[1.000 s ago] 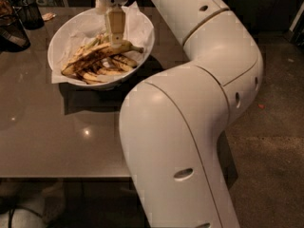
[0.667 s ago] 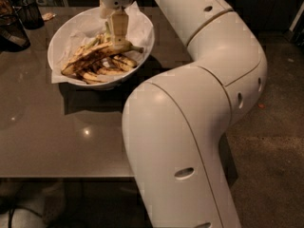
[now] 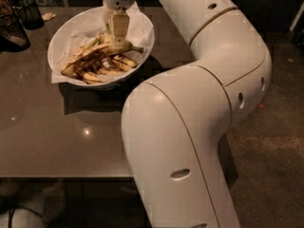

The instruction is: Pick banana from white bowl

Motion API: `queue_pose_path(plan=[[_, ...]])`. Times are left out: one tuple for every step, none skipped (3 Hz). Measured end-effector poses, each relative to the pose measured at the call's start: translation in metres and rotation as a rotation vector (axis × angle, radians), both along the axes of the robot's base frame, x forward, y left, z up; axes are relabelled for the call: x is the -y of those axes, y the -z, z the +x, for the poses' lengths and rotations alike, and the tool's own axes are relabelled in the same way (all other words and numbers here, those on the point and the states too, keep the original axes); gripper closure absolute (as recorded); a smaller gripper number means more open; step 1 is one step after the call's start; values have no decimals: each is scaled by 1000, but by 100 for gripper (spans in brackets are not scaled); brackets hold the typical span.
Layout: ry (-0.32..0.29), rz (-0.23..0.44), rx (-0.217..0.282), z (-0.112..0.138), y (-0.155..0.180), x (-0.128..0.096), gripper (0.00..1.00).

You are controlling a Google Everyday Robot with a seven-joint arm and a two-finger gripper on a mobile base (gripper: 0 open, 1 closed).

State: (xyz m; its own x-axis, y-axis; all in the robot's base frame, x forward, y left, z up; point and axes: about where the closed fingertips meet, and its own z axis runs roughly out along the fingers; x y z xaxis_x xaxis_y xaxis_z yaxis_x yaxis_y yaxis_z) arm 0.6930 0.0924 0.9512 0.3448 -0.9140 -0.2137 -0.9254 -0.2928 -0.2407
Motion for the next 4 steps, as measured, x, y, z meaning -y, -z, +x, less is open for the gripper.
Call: queue_pose_path(plan=[[0, -2, 6, 2, -3, -11, 31], [5, 17, -8, 4, -1, -24, 32], [19, 47, -48, 2, 5, -37, 31], [40, 74, -100, -2, 13, -44, 30]])
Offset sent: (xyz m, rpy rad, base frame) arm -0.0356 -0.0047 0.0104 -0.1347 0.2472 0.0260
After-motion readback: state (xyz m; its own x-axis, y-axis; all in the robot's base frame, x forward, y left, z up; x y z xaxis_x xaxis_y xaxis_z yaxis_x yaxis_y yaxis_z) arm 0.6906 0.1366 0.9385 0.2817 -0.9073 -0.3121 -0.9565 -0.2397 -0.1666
